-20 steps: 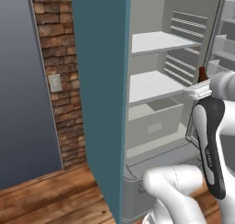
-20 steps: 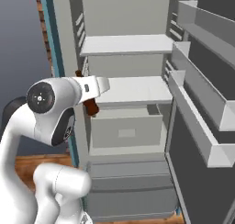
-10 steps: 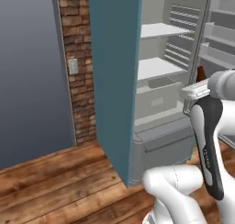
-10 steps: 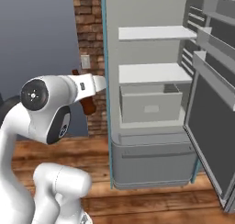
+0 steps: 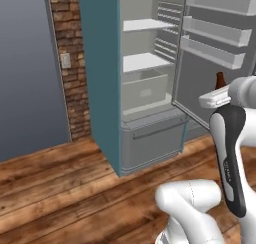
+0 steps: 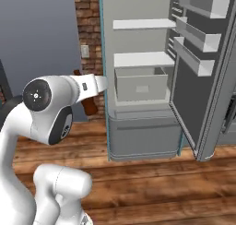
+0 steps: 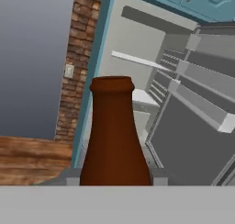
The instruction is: Open the fridge, grab two sodas, and place both sodas inside the bowl with ice on the dining counter.
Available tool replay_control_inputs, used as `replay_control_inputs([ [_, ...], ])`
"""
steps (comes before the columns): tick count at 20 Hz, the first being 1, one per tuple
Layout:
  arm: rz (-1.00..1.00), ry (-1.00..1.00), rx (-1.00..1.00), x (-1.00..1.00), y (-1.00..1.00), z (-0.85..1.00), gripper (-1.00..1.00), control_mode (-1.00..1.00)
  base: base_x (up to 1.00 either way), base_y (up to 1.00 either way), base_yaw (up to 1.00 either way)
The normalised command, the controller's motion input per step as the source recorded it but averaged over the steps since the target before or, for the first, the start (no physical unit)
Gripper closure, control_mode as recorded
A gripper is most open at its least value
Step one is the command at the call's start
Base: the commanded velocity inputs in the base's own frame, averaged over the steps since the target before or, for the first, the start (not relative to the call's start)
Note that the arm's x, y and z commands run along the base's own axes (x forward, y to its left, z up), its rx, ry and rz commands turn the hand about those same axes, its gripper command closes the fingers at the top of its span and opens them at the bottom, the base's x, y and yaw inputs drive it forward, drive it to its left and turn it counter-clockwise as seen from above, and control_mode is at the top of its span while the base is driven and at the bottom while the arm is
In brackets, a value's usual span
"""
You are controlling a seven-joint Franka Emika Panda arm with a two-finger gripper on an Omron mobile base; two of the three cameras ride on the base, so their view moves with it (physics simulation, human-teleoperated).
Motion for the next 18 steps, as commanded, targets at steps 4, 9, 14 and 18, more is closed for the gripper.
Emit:
replay_control_inputs([
  [4, 0.00, 0.00, 0.00, 0.00, 0.00, 0.00, 1.00, 1.00, -1.00, -0.09, -0.07],
  [9, 0.00, 0.00, 0.00, 0.00, 0.00, 0.00, 1.00, 1.00, -1.00, 0.03, -0.16],
  [14, 0.00, 0.00, 0.00, 0.00, 0.00, 0.00, 1.00, 1.00, -1.00, -0.04, -0.17],
  [18, 0.00, 0.00, 0.00, 0.00, 0.00, 0.00, 1.00, 1.00, -1.00, -0.51, -0.15],
])
